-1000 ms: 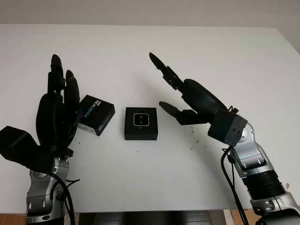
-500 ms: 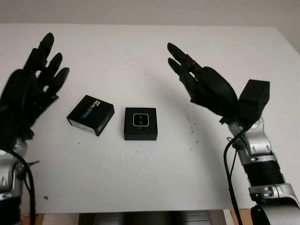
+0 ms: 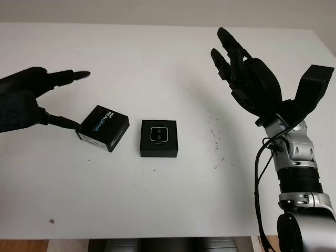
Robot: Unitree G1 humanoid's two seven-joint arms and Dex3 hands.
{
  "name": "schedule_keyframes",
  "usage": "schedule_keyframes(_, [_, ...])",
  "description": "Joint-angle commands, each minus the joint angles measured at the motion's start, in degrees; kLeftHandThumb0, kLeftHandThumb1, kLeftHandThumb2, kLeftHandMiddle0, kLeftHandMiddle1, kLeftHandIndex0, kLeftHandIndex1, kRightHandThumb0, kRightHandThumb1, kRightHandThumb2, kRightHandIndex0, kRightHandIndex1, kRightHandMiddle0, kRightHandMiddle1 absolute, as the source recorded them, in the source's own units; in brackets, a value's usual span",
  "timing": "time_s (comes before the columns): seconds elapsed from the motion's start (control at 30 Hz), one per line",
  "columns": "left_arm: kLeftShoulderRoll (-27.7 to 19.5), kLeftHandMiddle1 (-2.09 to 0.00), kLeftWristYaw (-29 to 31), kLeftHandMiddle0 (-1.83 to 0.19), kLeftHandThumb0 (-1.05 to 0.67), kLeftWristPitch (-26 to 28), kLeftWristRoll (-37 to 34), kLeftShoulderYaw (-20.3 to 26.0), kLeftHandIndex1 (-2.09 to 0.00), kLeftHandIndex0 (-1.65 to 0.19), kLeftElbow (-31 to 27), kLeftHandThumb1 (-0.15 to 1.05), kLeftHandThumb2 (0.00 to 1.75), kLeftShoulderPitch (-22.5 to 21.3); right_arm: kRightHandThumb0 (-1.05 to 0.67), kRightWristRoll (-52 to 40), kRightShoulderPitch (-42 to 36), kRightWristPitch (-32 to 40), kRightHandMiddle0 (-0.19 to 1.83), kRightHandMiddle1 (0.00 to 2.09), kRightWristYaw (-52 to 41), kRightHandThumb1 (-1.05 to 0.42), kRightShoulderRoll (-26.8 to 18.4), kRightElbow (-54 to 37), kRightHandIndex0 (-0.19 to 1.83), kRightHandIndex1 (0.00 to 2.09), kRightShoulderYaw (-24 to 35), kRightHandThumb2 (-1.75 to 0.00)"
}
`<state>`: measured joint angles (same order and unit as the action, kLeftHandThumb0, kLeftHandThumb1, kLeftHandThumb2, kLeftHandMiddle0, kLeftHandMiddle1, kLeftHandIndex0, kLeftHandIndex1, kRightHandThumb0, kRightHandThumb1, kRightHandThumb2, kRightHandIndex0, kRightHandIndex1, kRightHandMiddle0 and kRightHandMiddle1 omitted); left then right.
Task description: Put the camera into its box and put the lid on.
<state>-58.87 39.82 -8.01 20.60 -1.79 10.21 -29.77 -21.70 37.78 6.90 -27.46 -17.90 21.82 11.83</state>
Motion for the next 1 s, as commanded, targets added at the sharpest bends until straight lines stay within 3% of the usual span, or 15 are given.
schedule_keyframes(0.0, [-0.4, -0.03, 0.6, 0.09, -0.7, -1.1, 1.7, -2.1, -0.01, 0.11, 0.7, 0.82, 0.05, -2.1, -0.71, -1.5, 1.1, 1.2, -0.16, 0.02, 0.3, -1.05, 0.1, 0.0, -0.14, 0.03, 1.5, -0.72])
schedule_keyframes(0.37, [4.1, -0.04, -3.8, 0.13, -0.69, -6.5, 7.9, -7.4, -0.02, 0.18, 6.3, 0.87, 0.07, -5.8, -0.83, 0.6, -1.2, 0.5, -0.19, 0.0, 4.6, -1.05, 1.8, -3.8, -0.19, 0.0, 1.1, -0.75])
schedule_keyframes(0.7, [5.9, -0.07, -7.5, 0.09, -0.7, -12.6, 11.4, -9.9, -0.03, 0.17, 13.3, 0.88, 0.06, -9.7, -0.8, 2.7, -3.3, -1.2, -0.19, 0.0, 6.5, -1.05, 3.5, -5.3, -0.19, 0.0, -0.2, -0.79])
schedule_keyframes(0.97, [6.3, -0.07, -5.6, 0.03, -0.58, -14.8, 12.6, -12.0, -0.08, 0.09, 15.5, 0.84, 0.04, -13.1, -0.77, 3.1, -3.4, -1.2, -0.19, 0.0, 6.8, -1.05, 3.8, -5.4, -0.19, 0.0, -0.3, -0.8])
